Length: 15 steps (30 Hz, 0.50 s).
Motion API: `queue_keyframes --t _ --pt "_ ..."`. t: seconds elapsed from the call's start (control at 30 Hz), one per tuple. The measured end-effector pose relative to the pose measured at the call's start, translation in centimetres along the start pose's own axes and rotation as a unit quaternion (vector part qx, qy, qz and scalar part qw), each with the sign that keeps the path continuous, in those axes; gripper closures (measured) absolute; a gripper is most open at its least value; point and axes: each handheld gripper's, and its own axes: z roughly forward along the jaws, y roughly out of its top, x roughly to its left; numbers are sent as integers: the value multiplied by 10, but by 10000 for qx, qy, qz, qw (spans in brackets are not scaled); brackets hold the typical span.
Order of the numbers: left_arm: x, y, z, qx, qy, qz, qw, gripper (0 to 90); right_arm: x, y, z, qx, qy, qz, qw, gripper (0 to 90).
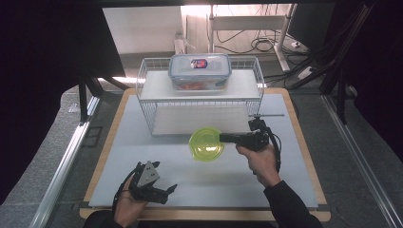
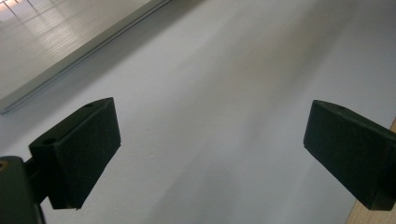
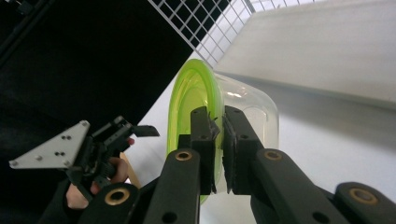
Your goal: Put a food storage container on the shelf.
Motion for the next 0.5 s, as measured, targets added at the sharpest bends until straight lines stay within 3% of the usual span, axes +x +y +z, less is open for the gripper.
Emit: queue_keyframes --t 0.5 --pt "0 0 0 13 0 33 10000 38 26 55 -26 -288 272 -31 9992 840"
